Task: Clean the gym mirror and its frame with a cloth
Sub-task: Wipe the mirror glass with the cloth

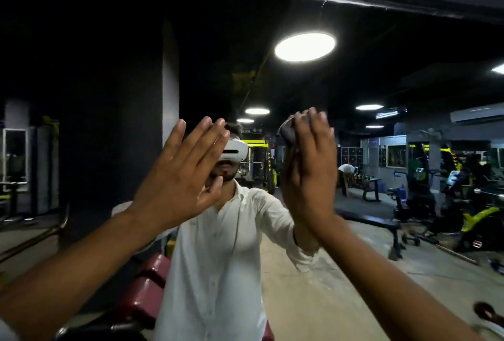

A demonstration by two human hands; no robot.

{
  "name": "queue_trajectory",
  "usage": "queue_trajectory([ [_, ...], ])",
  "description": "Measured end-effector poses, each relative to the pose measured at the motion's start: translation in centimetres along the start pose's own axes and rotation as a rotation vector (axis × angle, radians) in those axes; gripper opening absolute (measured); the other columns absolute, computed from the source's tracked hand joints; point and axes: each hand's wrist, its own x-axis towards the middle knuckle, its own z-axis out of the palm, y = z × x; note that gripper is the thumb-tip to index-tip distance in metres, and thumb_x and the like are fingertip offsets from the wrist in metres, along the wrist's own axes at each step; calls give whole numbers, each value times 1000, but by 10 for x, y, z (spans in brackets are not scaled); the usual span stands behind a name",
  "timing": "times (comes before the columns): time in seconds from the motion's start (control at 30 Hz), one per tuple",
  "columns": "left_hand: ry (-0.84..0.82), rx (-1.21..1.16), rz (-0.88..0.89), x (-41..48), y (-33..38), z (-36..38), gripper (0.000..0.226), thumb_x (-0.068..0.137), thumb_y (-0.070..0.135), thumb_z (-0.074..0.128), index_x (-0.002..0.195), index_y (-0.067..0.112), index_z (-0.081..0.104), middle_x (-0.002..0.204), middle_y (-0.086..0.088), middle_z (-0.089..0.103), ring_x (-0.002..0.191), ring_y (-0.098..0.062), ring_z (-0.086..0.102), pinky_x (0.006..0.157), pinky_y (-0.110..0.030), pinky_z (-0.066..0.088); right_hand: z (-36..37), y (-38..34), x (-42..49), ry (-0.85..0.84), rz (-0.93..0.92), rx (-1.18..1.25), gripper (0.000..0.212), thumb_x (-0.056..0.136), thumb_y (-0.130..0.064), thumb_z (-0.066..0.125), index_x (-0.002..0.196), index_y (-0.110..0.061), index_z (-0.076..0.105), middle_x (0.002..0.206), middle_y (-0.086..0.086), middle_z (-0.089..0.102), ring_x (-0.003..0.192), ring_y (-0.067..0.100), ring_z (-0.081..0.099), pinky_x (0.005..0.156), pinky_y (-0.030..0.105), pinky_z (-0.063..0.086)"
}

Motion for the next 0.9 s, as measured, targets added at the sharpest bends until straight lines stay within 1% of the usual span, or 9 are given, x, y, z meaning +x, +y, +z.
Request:
queue_trajectory([
  [0.1, 1, 19, -16, -12, 9, 2, 82, 105, 45, 48, 168, 3, 17, 177, -18, 10, 164, -34, 11, 128, -64, 21, 18, -20, -70, -187, -324, -6, 70, 93, 13, 59, 158, -7, 44, 170, 16, 30, 160, 33, 21, 128, 57, 22],
  [0.2, 20, -23, -17, -13, 12, 1, 80, 104, 43, 51, 167, 3, 22, 177, -17, 14, 164, -33, 14, 129, -63, 20, 12, -11, -80, -317, -657, -95, 54, 106, -2, 39, 159, -9, 44, 168, 15, 33, 159, 32, 24, 127, 55, 26],
  [0.23, 21, -30, -11, -12, 10, 0, 80, 103, 43, 52, 167, 4, 23, 177, -16, 15, 164, -33, 15, 129, -62, 20, 11, -6, -65, -310, -684, -132, 56, 104, -2, 45, 160, -11, 43, 168, 14, 34, 159, 31, 24, 128, 55, 24],
  [0.33, 21, -17, 56, -8, -8, -3, 75, 102, 40, 52, 166, 10, 31, 176, -13, 22, 163, -30, 21, 129, -60, 22, 11, -3, 8, -161, -442, -158, 76, 90, 0, 71, 159, -14, 43, 168, 13, 35, 159, 28, 25, 131, 52, 16],
  [0.43, 26, 11, 88, 1, -44, -7, 70, 102, 39, 47, 166, 13, 33, 175, -10, 24, 162, -28, 24, 127, -63, 24, 16, -20, 75, -17, -182, -70, 60, 101, -9, 58, 159, -16, 43, 169, 9, 34, 160, 25, 21, 130, 53, 18],
  [0.5, 39, 34, 19, 8, -71, -10, 71, 103, 42, 42, 167, 12, 31, 176, -11, 23, 162, -30, 24, 127, -63, 24, 33, -47, 88, 10, -140, -36, 55, 105, -9, 52, 159, -16, 42, 170, 9, 31, 161, 25, 19, 129, 53, 20],
  [0.67, 13, 94, -63, 11, -141, -16, 75, 104, 50, 32, 169, 14, 22, 177, -11, 16, 164, -30, 18, 130, -61, 17, 68, -101, 72, -215, -565, -92, 61, 99, -9, 52, 160, -14, 42, 170, 12, 32, 160, 28, 21, 131, 48, 18],
  [0.73, 8, 110, -33, 10, -169, -17, 77, 104, 52, 32, 170, 15, 20, 178, -10, 14, 164, -29, 16, 129, -63, 18, 60, -91, 98, -203, -574, -127, 63, 99, -12, 56, 160, -17, 42, 169, 10, 33, 159, 25, 24, 131, 46, 18],
  [0.9, 67, 89, -134, 13, -213, -16, 74, 105, 51, 26, 170, 18, 20, 178, -8, 14, 165, -27, 13, 131, -60, 12, 63, -83, 167, 237, 126, -29, 54, 106, -29, 37, 158, -19, 44, 168, 6, 35, 157, 22, 25, 130, 33, 15],
])
